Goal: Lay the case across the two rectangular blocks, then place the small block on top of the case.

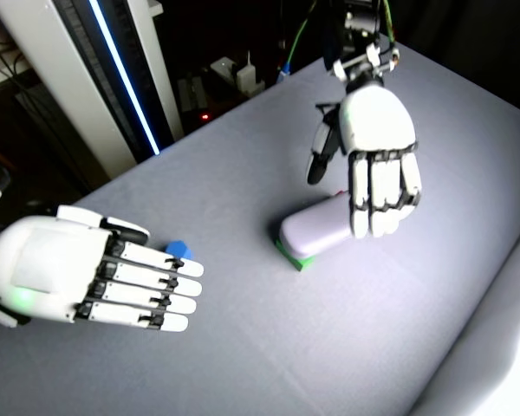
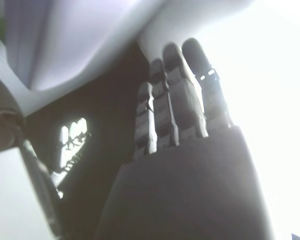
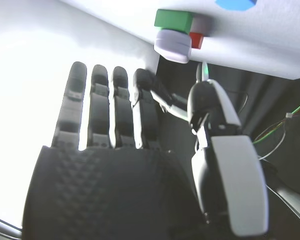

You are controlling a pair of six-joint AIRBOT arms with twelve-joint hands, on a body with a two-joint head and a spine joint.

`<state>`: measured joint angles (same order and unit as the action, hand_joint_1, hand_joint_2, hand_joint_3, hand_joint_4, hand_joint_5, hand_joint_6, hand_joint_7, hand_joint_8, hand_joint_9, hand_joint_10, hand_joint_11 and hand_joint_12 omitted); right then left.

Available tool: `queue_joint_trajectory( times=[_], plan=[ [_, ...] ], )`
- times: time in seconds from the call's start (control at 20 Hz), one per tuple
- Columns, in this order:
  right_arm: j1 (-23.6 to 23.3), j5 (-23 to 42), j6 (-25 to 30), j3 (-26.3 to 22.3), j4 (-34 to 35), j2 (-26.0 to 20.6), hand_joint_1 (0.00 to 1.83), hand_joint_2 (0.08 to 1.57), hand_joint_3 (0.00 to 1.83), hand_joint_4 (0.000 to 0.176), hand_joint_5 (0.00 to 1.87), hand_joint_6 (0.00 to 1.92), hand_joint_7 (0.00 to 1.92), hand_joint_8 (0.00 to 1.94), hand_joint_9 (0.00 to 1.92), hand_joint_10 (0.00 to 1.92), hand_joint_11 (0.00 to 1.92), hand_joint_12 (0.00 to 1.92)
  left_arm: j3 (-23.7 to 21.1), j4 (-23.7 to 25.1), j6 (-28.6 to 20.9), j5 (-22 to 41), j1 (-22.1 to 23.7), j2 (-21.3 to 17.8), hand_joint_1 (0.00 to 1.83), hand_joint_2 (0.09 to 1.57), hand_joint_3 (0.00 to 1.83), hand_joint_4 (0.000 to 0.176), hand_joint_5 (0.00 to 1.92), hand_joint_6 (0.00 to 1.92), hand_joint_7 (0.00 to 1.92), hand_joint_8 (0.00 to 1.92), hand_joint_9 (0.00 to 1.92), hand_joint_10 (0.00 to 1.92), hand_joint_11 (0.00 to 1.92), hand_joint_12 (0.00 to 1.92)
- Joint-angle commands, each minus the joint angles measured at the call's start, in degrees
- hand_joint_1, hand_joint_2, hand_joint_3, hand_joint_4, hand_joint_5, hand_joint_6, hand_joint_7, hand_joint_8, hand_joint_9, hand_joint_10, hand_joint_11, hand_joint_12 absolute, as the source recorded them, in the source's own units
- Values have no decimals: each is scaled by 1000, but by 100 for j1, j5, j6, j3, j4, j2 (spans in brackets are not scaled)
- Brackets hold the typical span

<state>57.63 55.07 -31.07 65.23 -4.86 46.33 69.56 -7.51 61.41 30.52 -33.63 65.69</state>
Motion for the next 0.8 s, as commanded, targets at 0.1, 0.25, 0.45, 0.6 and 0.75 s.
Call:
queue_joint_trajectory(
  times=[0.1, 0.25, 0.45, 0.6, 0.75],
  plan=[
    [-72, 626, 231, 25, -171, -13, 781, 1167, 0, 0, 393, 2, 327, 2, 316, 7, 45, 721, -451, 255, -508, 1565, -381, -600, 851, 877, 9, 154, 65, 10, 142, 13, 144, 17, 0, 633],
    [-169, 444, 333, 23, -453, -24, 864, 1089, 0, 0, 413, 0, 377, 1, 388, 5, 6, 987, -941, 225, -603, 2297, -881, -1181, 820, 893, 7, 126, 73, 2, 56, 1, 32, 9, 0, 199],
    [-417, -20, 498, 16, -1064, -22, 918, 1045, 0, 0, 366, 0, 297, 2, 277, 5, 0, 895, -1486, 79, -696, 3061, -1611, -1902, 922, 853, 0, 102, 62, 1, 121, 4, 154, 21, 0, 748],
    [-738, -486, 498, 29, -1498, 76, 1075, 961, 0, 0, 394, 4, 335, 5, 328, 14, 0, 1065, -1716, -61, -695, 3402, -1951, -2188, 884, 828, 0, 97, 45, 0, 184, 9, 189, 11, 0, 843],
    [-829, -763, 498, 118, -1671, 203, 1092, 930, 0, 0, 444, 6, 376, 7, 381, 19, 0, 1144, -1751, -90, -695, 3442, -2019, -2219, 879, 839, 1, 86, 48, 1, 173, 0, 186, 1, 0, 840]
  ],
)
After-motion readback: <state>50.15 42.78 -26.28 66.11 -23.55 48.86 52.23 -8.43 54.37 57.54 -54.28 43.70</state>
